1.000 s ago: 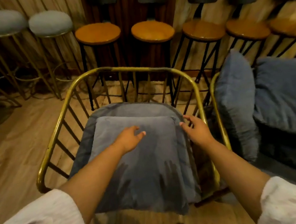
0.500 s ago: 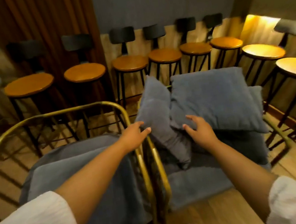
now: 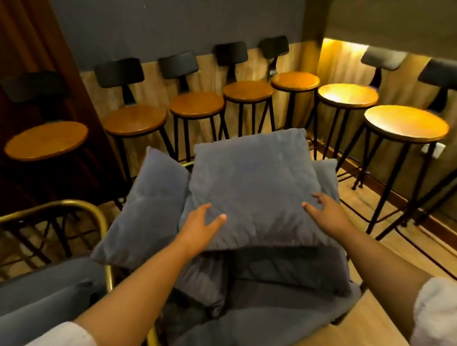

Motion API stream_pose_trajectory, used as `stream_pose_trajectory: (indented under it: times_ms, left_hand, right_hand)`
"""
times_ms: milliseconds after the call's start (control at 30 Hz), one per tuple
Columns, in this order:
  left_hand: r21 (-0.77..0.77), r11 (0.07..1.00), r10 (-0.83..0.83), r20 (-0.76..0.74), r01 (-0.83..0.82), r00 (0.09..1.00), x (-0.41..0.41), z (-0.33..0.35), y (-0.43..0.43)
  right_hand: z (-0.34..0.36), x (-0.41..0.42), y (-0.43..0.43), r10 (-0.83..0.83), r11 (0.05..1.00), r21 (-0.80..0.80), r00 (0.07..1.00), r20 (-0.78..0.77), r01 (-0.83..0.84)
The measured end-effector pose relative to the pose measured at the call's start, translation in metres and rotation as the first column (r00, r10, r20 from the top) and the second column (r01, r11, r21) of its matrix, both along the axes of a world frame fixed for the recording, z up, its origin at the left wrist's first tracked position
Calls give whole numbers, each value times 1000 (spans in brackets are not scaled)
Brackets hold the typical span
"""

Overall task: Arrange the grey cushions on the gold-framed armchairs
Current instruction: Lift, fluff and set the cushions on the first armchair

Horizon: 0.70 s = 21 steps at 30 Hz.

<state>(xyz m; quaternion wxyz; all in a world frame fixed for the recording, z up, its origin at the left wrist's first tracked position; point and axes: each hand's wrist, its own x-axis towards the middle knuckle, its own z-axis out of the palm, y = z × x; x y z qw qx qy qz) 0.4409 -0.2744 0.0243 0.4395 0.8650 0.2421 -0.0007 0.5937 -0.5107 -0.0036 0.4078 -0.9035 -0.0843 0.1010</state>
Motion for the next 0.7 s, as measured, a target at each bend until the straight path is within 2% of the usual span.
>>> stream_pose_trajectory:
  times_ms: [100,200,433,567,700]
  left_hand:
    - [-24,997,77,8,-77,997,48,-6,27]
    - [-100,980,167,-48,-171,985,94,-19,57]
    - [-201,913,336,-127,-356,933,187,-66,128]
    - [-324,856,350,-213,-404,912,218,-95,151]
    - [-373,812,366,-273,-448,890,232,-113,155]
  right_hand:
    - [-9,48,7,-71,996,41,996,-59,74]
    - [-21,95,21,-100,994,28,989,-111,103]
    - [-56,205,75,-94,995,-47,990,-109,89]
    - [-76,231,91,-142,988,-78,983,-113,133]
    - [-95,238,82,-175,984,-8,979,-109,175]
